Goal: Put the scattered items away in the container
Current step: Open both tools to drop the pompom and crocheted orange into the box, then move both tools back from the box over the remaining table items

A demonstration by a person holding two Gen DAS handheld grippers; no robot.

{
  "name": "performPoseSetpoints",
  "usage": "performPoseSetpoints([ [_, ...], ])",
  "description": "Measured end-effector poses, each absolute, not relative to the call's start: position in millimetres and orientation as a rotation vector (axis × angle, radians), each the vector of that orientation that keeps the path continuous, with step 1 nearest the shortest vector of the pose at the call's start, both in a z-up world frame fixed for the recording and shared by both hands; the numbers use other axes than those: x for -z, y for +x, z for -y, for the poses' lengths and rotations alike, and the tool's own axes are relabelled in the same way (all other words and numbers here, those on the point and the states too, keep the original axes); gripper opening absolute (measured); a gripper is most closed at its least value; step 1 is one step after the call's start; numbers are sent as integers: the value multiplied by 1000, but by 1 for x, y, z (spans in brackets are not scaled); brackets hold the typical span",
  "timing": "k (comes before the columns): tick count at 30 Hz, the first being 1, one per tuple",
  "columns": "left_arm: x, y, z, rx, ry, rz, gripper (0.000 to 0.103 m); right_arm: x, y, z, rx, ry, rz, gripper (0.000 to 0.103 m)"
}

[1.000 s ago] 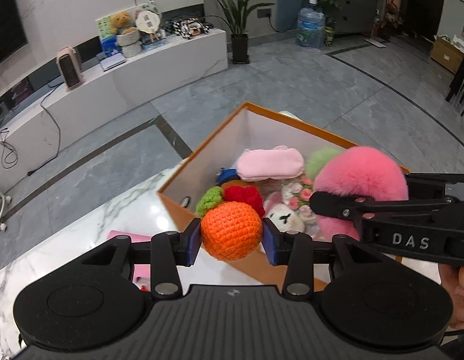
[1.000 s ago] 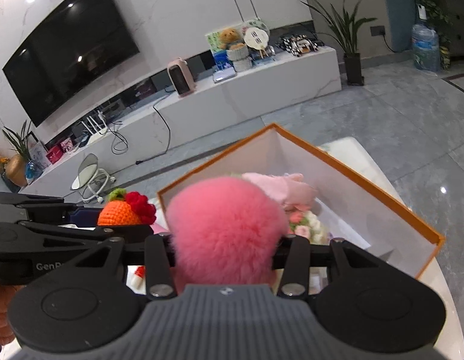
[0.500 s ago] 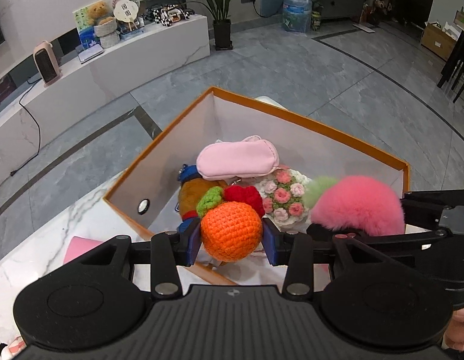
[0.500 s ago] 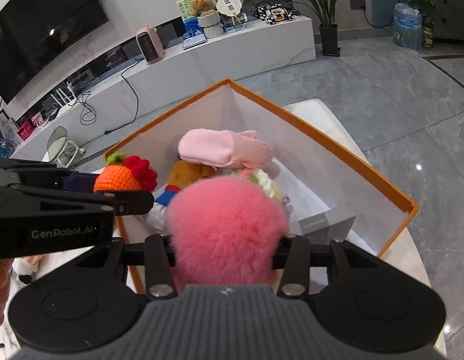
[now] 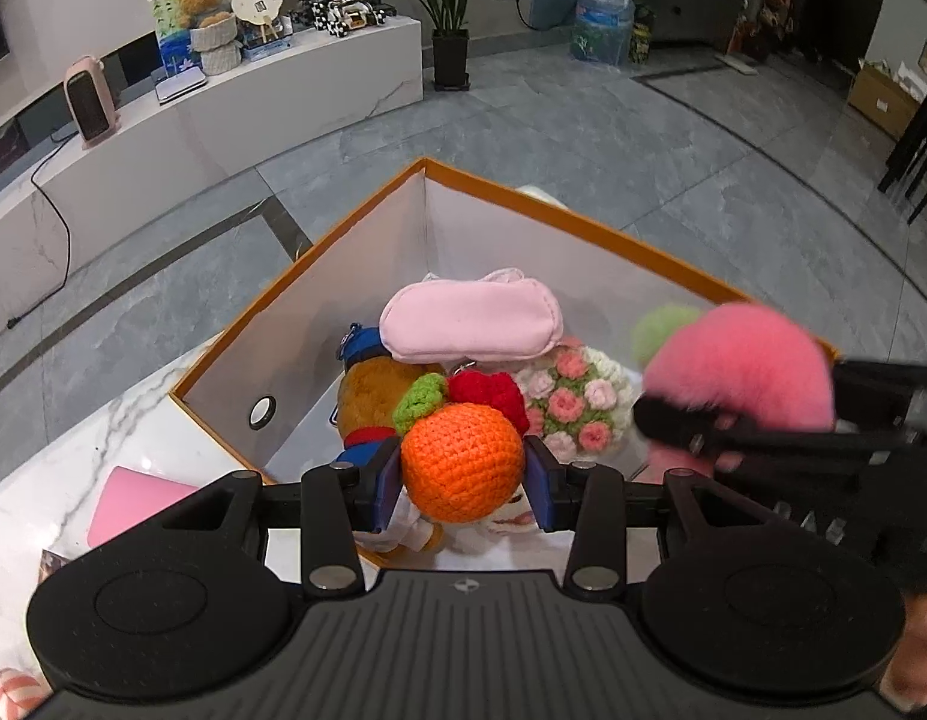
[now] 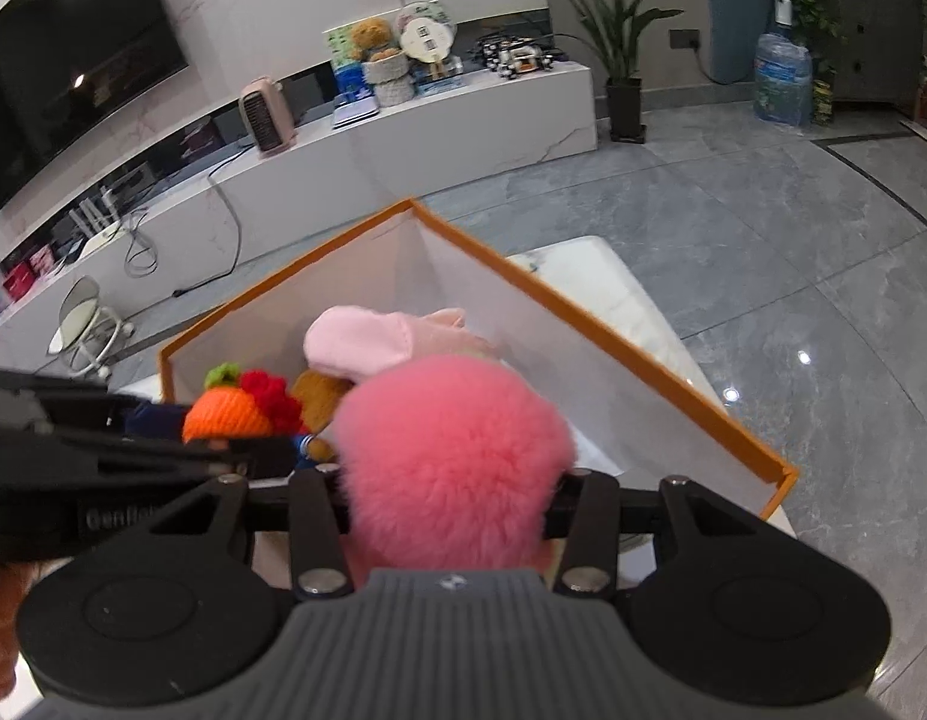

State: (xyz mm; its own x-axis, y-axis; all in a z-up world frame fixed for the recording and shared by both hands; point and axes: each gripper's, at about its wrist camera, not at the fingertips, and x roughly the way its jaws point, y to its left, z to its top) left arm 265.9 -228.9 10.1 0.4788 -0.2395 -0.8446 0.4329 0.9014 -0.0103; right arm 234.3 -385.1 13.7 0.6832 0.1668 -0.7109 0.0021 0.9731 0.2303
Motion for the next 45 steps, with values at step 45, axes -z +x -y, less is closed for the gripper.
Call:
performPoseSetpoints([
  [45,2,246,230,498,276,-1021,56,-25,240,369,-42,229,-792,60],
])
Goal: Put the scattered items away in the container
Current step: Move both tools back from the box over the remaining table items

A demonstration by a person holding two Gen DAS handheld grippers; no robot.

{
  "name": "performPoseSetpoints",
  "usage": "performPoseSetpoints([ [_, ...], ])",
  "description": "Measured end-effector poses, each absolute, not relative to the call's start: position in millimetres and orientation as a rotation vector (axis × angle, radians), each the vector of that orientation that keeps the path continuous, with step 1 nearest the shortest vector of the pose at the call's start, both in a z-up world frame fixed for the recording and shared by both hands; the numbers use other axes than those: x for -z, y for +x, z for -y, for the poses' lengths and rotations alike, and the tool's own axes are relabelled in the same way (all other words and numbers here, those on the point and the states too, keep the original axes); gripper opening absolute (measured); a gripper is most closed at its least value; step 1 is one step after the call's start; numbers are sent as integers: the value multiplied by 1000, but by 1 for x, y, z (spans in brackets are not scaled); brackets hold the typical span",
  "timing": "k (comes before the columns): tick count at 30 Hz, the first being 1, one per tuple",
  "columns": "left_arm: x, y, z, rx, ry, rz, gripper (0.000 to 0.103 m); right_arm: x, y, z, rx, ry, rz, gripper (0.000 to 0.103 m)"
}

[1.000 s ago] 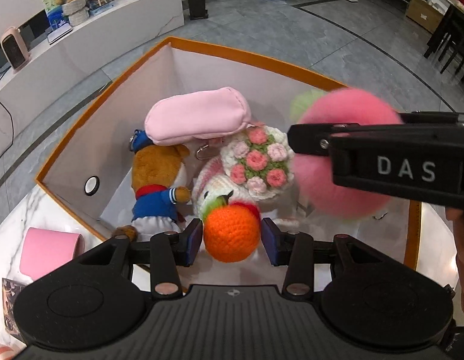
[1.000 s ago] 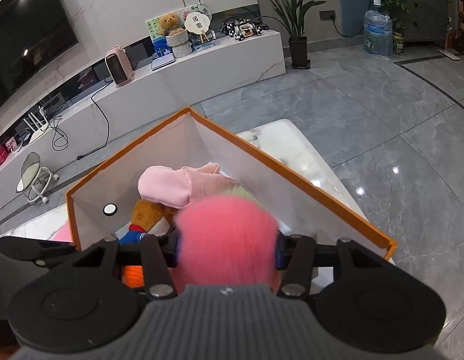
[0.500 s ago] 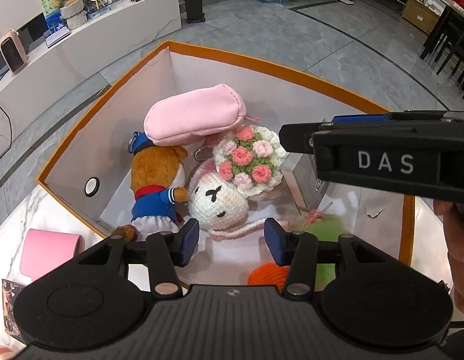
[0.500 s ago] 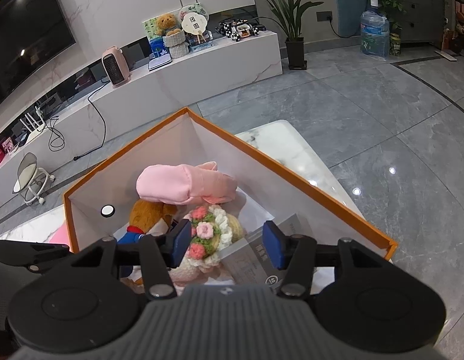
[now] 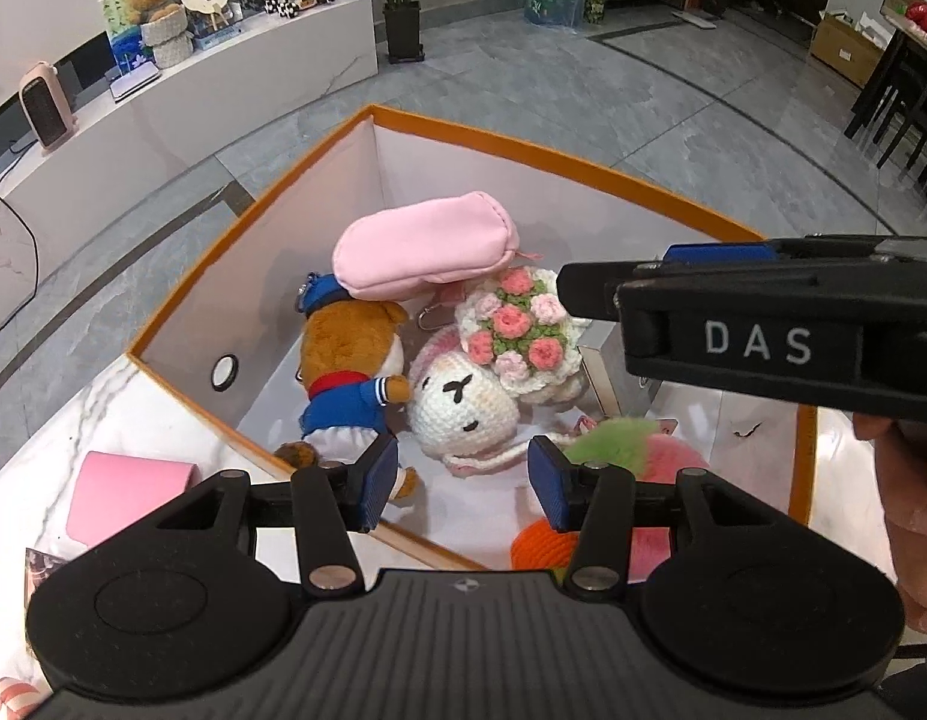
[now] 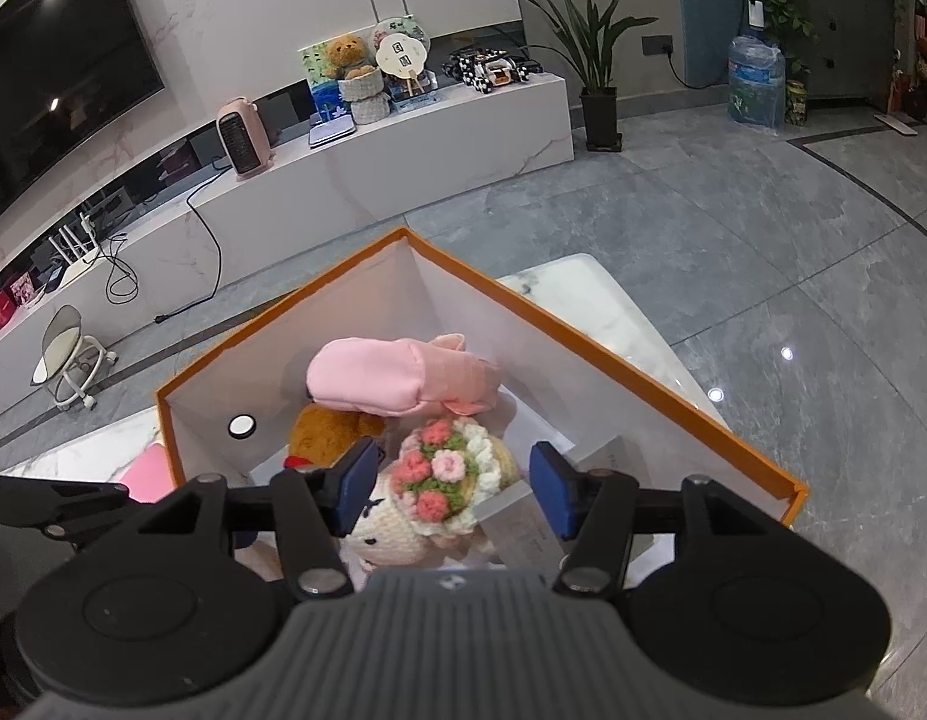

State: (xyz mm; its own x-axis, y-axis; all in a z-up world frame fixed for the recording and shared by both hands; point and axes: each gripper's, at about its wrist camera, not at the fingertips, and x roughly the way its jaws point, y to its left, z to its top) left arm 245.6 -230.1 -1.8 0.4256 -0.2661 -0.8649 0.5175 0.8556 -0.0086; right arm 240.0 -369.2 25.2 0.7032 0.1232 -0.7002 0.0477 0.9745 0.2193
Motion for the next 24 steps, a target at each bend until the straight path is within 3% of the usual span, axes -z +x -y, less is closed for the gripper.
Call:
performPoseSetpoints([
  [24,-40,218,152,413,213,-960,56,-48,224,313,-102,162,-762,61],
])
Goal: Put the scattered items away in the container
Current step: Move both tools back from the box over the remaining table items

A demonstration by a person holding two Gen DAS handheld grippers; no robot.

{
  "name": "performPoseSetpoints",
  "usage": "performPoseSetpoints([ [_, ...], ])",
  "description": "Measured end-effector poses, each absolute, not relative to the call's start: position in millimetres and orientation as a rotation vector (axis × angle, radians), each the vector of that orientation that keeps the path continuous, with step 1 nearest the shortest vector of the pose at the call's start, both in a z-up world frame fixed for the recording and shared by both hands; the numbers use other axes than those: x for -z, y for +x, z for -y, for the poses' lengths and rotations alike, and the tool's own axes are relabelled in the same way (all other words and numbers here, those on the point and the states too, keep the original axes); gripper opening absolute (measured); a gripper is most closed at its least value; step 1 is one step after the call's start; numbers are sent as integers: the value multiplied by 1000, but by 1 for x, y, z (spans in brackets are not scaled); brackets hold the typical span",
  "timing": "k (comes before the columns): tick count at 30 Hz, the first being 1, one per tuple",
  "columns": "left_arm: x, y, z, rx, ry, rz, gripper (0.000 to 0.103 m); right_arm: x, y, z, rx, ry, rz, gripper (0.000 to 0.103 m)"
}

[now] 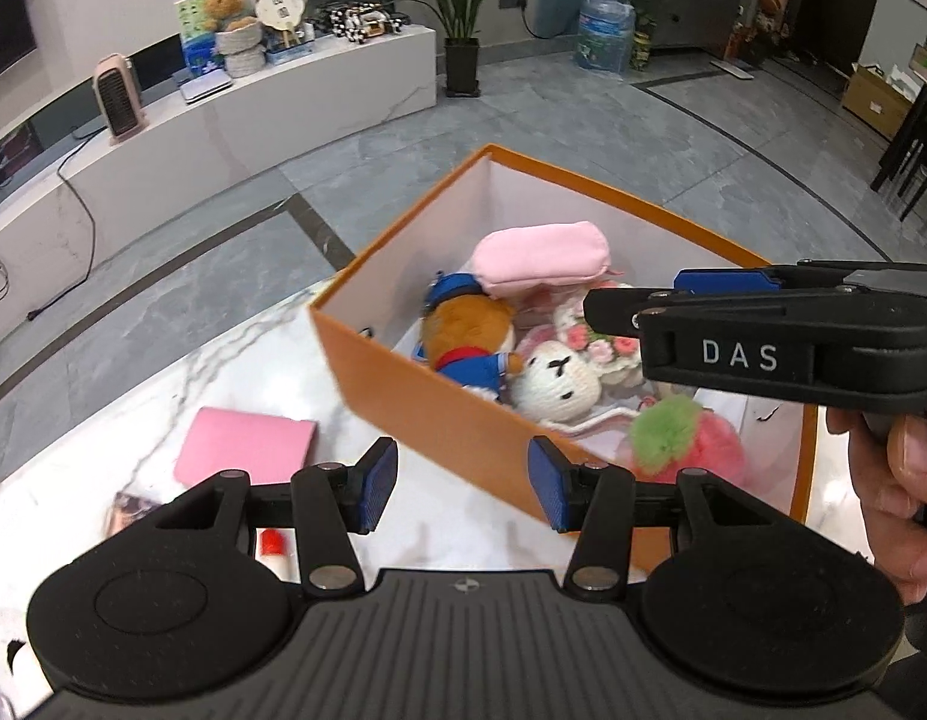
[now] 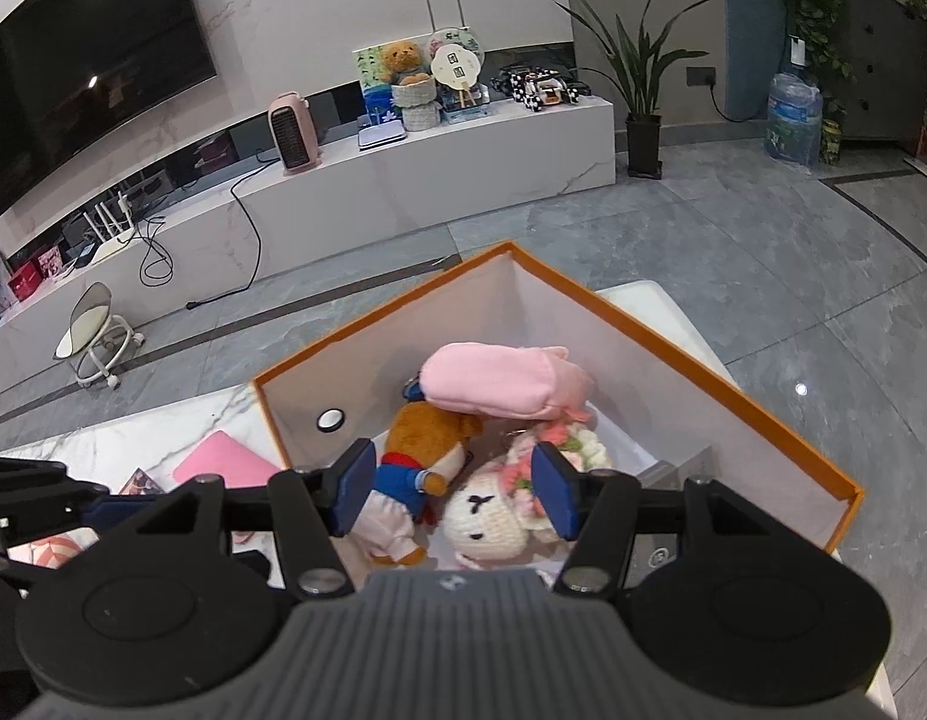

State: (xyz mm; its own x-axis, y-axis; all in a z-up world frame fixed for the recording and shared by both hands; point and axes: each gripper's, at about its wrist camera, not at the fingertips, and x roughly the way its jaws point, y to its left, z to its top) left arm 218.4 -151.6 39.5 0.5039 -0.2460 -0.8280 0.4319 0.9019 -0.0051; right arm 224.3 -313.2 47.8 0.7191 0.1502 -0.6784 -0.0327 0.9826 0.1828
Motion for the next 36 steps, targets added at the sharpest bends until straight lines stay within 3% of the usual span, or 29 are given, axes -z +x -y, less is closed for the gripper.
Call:
performPoseSetpoints([
  [36,-31,159,-79,119,-42,-942,57,-21,218,149,-292,-77,-820,62],
])
